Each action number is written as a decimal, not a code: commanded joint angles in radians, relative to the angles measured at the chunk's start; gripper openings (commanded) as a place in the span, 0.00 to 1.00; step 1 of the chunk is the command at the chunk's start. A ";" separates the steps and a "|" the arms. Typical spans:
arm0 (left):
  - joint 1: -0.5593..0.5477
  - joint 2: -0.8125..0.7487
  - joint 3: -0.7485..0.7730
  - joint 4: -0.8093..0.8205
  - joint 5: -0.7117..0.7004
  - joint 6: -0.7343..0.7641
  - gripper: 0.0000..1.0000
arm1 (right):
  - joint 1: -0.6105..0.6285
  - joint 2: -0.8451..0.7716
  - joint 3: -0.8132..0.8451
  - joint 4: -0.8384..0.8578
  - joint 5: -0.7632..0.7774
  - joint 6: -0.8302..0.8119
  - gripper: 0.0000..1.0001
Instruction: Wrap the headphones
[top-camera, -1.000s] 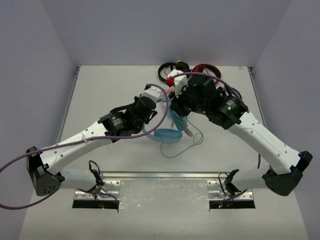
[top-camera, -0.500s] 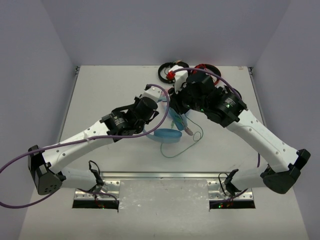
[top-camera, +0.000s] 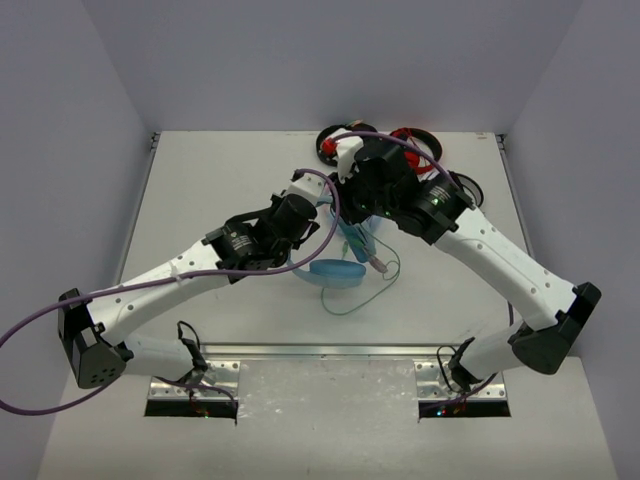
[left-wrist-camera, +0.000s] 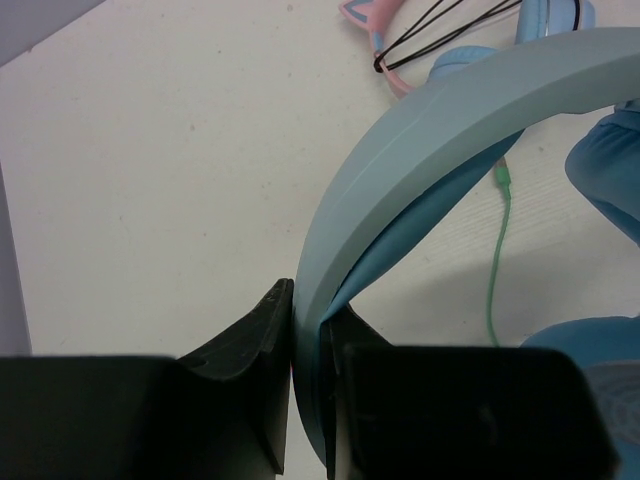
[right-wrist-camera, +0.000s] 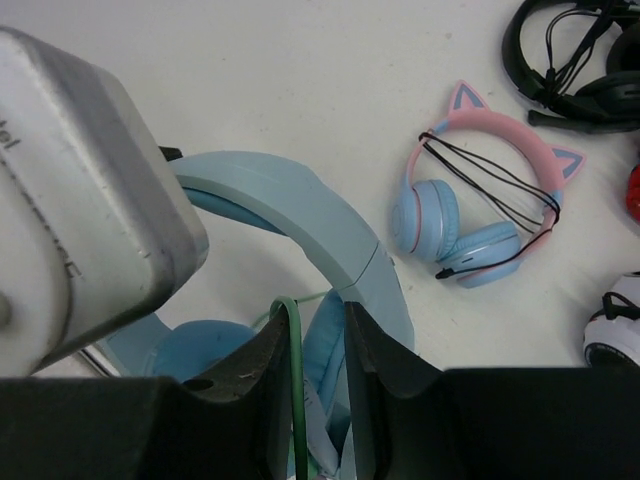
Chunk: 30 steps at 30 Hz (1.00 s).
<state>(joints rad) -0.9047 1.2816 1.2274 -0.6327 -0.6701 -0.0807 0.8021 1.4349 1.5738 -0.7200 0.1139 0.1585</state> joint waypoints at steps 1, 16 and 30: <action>-0.010 -0.051 0.038 0.100 0.014 -0.036 0.00 | 0.003 0.010 0.052 0.008 0.081 -0.005 0.26; -0.010 -0.171 0.020 0.153 0.076 -0.037 0.00 | -0.219 -0.155 -0.161 0.085 0.024 -0.056 0.31; -0.010 -0.290 0.202 0.079 0.167 -0.280 0.01 | -0.389 -0.361 -0.714 0.813 -0.526 0.007 0.15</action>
<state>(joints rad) -0.9047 1.0756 1.3212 -0.6533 -0.5320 -0.2035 0.4149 1.0946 0.9363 -0.2260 -0.2836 0.1230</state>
